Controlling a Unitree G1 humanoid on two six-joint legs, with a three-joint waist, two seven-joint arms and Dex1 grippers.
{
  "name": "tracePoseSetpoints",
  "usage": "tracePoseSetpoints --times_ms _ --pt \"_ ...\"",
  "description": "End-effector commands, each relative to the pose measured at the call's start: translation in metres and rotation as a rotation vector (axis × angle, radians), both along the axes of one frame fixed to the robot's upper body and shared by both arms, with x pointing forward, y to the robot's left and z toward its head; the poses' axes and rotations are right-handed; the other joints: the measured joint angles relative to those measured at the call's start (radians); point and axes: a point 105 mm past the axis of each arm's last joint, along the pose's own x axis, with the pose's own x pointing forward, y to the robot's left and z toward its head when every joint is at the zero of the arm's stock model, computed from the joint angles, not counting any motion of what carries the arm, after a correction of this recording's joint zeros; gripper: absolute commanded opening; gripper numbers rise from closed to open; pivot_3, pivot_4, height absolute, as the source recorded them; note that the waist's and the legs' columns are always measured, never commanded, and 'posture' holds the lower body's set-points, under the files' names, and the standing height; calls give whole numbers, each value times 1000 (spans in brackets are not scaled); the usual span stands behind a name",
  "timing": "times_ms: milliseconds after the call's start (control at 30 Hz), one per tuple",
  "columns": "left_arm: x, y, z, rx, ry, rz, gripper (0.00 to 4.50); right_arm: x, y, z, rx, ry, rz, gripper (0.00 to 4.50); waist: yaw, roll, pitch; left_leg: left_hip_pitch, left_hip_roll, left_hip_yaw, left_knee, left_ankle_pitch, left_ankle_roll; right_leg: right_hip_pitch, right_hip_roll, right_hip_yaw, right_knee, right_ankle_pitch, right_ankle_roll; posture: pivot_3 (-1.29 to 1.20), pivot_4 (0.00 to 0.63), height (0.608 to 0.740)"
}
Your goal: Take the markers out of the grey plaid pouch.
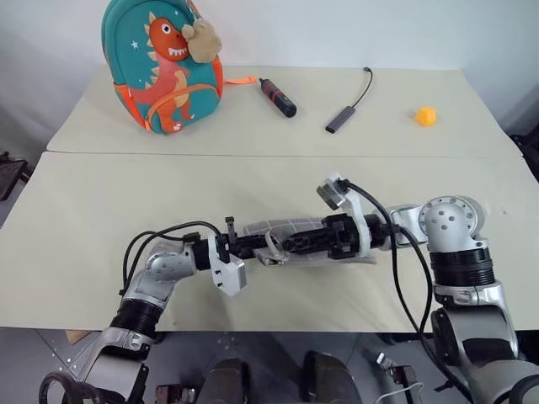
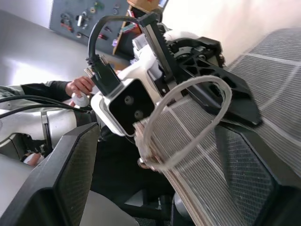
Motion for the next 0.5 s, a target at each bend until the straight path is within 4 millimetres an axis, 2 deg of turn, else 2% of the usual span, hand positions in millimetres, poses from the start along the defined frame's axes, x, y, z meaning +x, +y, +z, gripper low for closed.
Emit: tracePoseSetpoints --times_ms 33,200,233,300,500 --pt "2 1 13 -50 -45 14 0 -5 6 4 42 -14 26 3918 0 0 0 0 0 0 0 0 0 0 0 0 0 0 0 0 150 740" --pt "3 1 12 -53 -34 20 0 -8 17 8 109 -20 33 3918 -1 0 0 0 0 0 0 0 0 0 0 0 0 0 0 0 150 740" --pt "4 1 12 -53 -33 21 0 -8 18 8 115 -23 31 3530 0 0 0 0 0 0 0 0 0 0 0 0 0 0 0 0 150 740" --pt "5 2 12 -60 -27 28 0 -9 19 9 129 -32 28 3040 -1 0 0 0 0 -1 0 0 0 0 0 0 0 0 0 0 150 740" --pt "8 4 16 -80 -20 46 0 -9 19 8 130 -80 12 980 -1 0 0 0 0 -1 0 0 0 0 0 0 0 0 0 0 150 740"
